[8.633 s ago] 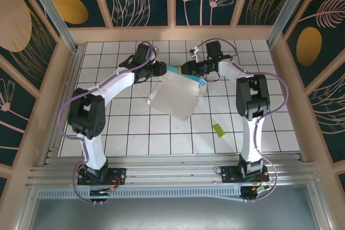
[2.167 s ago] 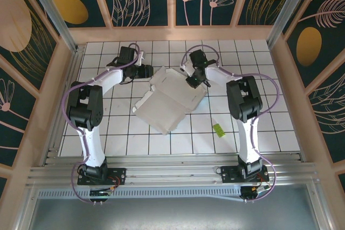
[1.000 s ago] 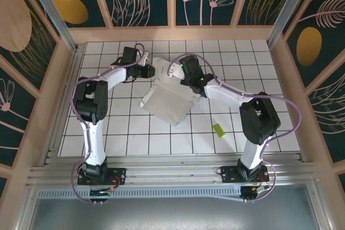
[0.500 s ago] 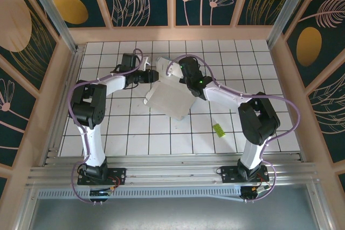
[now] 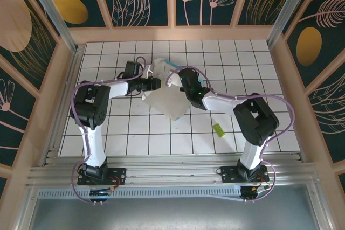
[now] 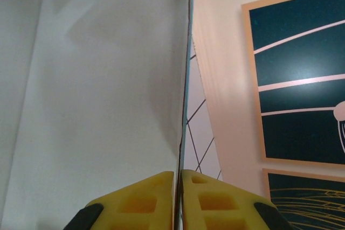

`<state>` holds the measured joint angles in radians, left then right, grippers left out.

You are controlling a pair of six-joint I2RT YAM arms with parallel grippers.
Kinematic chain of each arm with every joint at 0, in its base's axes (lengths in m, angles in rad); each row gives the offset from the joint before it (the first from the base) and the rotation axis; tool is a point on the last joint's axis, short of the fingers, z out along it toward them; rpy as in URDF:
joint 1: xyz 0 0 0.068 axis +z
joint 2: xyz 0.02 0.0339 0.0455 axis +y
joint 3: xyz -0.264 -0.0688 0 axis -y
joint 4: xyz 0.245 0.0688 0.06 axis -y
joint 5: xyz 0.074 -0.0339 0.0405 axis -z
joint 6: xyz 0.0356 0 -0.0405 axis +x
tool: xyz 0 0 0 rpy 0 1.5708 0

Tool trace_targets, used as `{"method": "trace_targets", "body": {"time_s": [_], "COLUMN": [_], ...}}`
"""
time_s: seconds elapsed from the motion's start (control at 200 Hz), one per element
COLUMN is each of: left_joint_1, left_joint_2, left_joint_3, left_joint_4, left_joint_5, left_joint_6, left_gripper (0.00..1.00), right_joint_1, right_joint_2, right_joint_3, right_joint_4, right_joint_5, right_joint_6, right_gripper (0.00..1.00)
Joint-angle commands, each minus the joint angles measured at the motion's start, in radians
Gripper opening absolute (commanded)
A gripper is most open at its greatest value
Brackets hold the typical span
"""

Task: Fold the paper box

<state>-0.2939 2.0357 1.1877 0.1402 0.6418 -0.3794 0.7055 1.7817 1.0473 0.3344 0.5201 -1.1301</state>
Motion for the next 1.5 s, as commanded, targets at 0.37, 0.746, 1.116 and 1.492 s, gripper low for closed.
{"method": "trace_targets", "body": {"time_s": [0.37, 0.746, 1.116, 1.492], "left_joint_1": [0.029, 0.045, 0.044, 0.043], "left_joint_2": [-0.14, 0.076, 0.167, 0.093], "left_joint_3": [0.11, 0.397, 0.489, 0.421], "left_joint_4": [-0.186, -0.36, -0.366, -0.331], "left_joint_5": [-0.335, -0.18, -0.155, -0.091], "left_joint_6": [0.197, 0.341, 0.333, 0.186], "left_gripper": [0.39, 0.45, 0.28, 0.0], "right_joint_1": [0.003, -0.003, -0.003, 0.002], "right_joint_2": [-0.033, -0.021, -0.022, 0.015], "right_joint_3": [-0.036, 0.02, 0.028, 0.036], "right_joint_4": [0.095, 0.018, 0.0, 0.046], "right_joint_5": [0.012, -0.023, -0.024, 0.033], "right_joint_6": [-0.062, -0.012, -0.004, -0.013], "right_gripper": [0.13, 0.13, 0.13, 0.12]}}
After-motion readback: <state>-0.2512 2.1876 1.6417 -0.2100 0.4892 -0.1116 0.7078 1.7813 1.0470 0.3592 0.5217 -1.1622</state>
